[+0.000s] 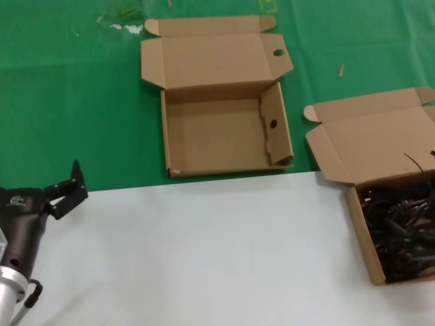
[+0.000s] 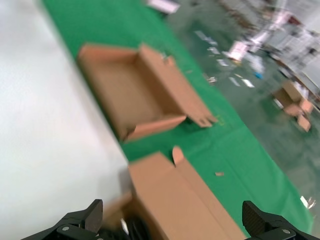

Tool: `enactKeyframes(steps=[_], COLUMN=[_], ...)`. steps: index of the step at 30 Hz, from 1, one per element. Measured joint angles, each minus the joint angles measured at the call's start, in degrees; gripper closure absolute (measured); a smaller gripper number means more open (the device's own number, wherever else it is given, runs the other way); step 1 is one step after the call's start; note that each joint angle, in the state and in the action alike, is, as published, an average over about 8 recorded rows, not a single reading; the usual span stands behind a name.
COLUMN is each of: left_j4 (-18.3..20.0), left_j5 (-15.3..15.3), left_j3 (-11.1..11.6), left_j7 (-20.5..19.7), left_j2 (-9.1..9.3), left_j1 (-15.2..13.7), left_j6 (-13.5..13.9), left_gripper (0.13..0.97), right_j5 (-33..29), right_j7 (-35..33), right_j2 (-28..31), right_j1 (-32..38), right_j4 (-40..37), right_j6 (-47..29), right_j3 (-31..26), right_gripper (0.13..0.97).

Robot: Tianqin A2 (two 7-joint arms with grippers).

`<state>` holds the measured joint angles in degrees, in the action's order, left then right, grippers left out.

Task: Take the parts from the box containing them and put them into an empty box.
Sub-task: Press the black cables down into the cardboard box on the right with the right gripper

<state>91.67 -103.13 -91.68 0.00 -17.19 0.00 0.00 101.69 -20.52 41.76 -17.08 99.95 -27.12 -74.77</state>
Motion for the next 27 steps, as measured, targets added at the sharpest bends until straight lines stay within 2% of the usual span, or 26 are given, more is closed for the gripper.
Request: enactKeyframes(steps=[6, 14, 19, 27], left_j4=[0.0, 0.0, 0.0, 0.0], left_j5=[0.0, 0.0, 0.0, 0.0], left_j3=[0.0, 0.0, 0.0, 0.0], left_j7=[0.0, 0.0, 0.0, 0.0], left_j2=[0.0, 0.0, 0.0, 0.0], left_j1=[0.0, 0.0, 0.0, 0.0], left_j6=[0.0, 0.0, 0.0, 0.0], left_gripper=[0.132, 0.132, 0.132, 0.132], right_j5=[-2.7, -5.6, -6.6, -8.5], right_j7=[-15.6, -33.2, -37.8, -39.4], right_j2=[2.7, 5.7, 6.4, 6.3], right_j1=[1.9, 9.1, 14.2, 21.1], right_j4=[-5.6, -14.3, -17.7, -22.7], right_j6=[-9.2, -12.2, -11.0, -8.7], right_j3=[5.3, 1.7, -2.3, -8.7], right_gripper=[0.129, 0.129, 0.129, 0.137])
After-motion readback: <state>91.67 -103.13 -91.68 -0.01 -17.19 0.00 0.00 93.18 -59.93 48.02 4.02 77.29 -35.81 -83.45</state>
